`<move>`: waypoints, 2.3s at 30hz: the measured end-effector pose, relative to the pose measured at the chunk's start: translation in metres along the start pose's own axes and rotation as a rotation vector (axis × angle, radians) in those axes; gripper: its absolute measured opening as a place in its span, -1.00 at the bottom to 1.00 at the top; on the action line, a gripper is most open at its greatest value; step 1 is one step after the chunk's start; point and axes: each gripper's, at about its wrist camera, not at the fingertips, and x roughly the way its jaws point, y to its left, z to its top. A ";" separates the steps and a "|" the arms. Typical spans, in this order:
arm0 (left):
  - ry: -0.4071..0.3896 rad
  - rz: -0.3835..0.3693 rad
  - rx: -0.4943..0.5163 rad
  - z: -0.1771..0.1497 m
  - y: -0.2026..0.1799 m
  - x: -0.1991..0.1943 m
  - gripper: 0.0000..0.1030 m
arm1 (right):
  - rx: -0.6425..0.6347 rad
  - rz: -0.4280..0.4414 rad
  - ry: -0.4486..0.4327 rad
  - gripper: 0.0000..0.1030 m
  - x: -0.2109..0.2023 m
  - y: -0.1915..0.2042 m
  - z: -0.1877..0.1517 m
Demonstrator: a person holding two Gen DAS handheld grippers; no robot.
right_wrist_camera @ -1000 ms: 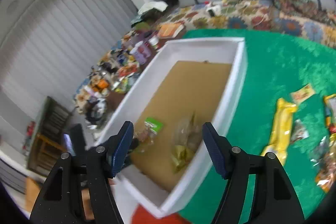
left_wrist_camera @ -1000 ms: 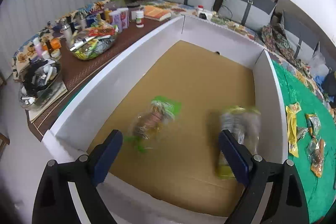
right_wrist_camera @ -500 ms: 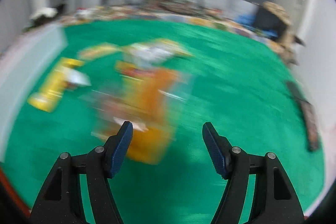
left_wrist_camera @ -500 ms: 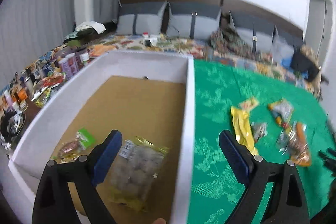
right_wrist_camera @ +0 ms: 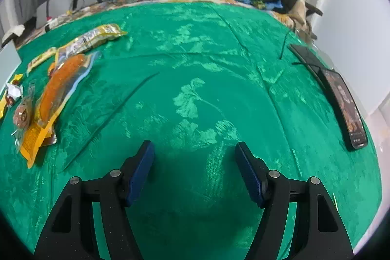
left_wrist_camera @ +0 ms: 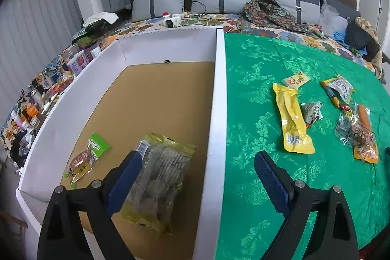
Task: Organize snacks
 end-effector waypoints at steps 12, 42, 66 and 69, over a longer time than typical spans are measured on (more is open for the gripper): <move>-0.244 0.249 -0.007 -0.009 -0.021 -0.048 0.81 | 0.059 0.029 0.028 0.70 0.008 -0.009 -0.002; 0.058 -0.203 0.119 -0.066 -0.200 0.067 1.00 | 0.069 0.042 0.032 0.79 0.037 -0.020 0.036; 0.057 -0.203 0.118 -0.066 -0.197 0.066 1.00 | 0.068 0.041 0.032 0.79 0.037 -0.021 0.036; 0.057 -0.203 0.118 -0.066 -0.197 0.066 1.00 | 0.068 0.041 0.032 0.79 0.037 -0.021 0.036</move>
